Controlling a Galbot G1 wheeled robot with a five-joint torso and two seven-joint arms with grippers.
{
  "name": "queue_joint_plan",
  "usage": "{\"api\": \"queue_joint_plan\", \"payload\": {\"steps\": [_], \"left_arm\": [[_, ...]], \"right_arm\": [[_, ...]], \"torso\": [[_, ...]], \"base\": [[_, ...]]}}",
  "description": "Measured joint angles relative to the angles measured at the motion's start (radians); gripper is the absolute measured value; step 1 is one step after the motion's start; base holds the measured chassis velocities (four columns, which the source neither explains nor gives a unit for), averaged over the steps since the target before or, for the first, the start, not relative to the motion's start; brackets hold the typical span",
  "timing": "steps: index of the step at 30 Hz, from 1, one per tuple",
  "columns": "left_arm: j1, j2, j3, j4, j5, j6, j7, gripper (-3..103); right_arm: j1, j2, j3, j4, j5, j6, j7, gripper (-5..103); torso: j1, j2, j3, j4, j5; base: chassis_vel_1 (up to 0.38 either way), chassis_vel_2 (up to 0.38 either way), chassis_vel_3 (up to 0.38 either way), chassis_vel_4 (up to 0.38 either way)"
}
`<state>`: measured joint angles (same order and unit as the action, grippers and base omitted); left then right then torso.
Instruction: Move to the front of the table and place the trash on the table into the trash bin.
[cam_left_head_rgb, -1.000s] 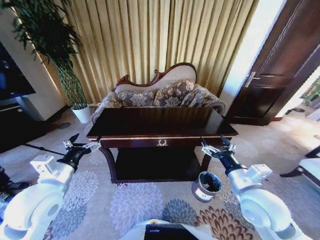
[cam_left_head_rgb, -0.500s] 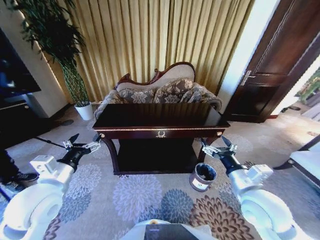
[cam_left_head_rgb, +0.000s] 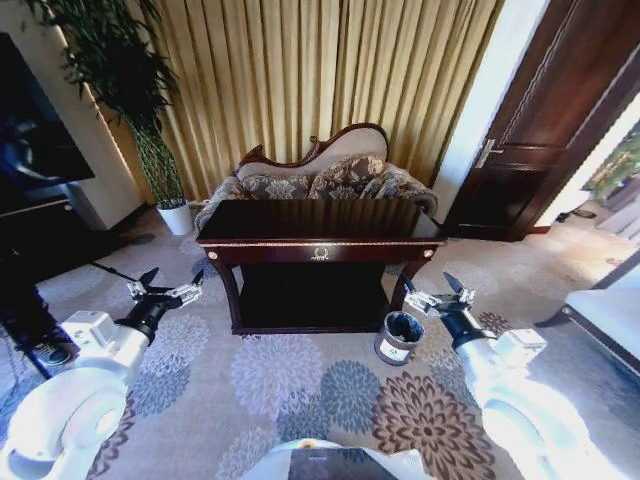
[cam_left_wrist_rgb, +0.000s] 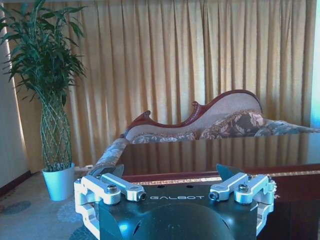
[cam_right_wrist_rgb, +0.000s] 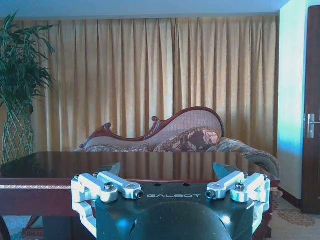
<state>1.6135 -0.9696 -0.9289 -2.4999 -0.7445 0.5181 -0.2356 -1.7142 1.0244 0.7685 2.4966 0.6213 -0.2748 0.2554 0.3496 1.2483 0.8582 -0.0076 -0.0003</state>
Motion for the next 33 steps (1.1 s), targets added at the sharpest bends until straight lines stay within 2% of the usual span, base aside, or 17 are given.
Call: {"api": "queue_joint_plan", "payload": {"steps": [33], "left_arm": [[0.002, -0.008, 0.002, 0.0, 0.003, -0.003, 0.002, 100]], "right_arm": [[-0.007, 0.003, 0.005, 0.003, -0.004, 0.002, 0.001, 100]], "torso": [[0.0, 0.0, 0.0, -0.0001, 0.0002]], "base": [[0.193, -0.193, -0.196, 0.196]]}}
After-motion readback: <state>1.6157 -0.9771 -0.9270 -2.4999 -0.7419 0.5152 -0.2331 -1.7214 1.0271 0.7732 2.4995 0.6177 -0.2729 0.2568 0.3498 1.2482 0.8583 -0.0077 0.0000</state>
